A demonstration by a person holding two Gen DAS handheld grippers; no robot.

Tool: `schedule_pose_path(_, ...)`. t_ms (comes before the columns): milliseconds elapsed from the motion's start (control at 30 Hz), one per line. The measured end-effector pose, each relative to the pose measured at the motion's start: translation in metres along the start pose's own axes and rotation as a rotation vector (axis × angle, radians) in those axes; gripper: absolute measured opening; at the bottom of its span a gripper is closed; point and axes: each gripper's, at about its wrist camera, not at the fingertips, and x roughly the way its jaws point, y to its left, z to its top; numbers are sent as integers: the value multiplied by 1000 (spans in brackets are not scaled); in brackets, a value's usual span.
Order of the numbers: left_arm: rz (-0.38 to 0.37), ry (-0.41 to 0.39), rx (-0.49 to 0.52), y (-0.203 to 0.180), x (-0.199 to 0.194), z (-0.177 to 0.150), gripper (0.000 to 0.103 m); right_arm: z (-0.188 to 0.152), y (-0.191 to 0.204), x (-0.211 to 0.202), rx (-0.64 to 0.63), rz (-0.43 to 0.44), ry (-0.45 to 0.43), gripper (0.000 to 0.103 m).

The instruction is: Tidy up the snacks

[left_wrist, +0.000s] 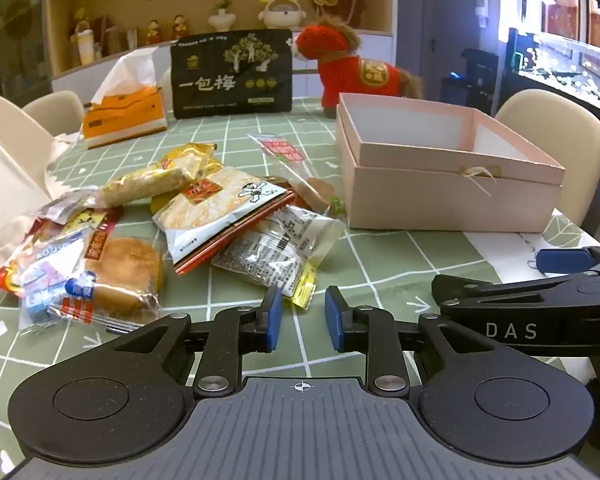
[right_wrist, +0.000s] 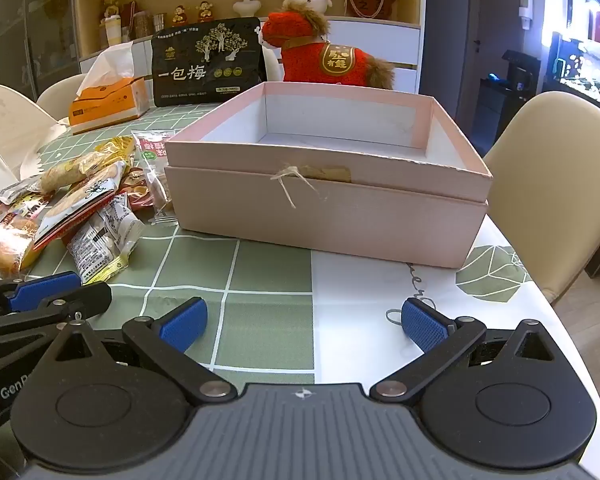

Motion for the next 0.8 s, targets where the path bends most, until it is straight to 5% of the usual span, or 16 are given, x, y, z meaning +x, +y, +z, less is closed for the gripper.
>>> schedule_pose_path(33, -38, 3, -54, 6, 0, 1, 29, 0, 0, 0, -2, -2, 3, 103)
schedule_pose_path(800, -38, 2, -55, 7, 2, 1, 29, -1, -1, -1, -2, -1, -1, 103)
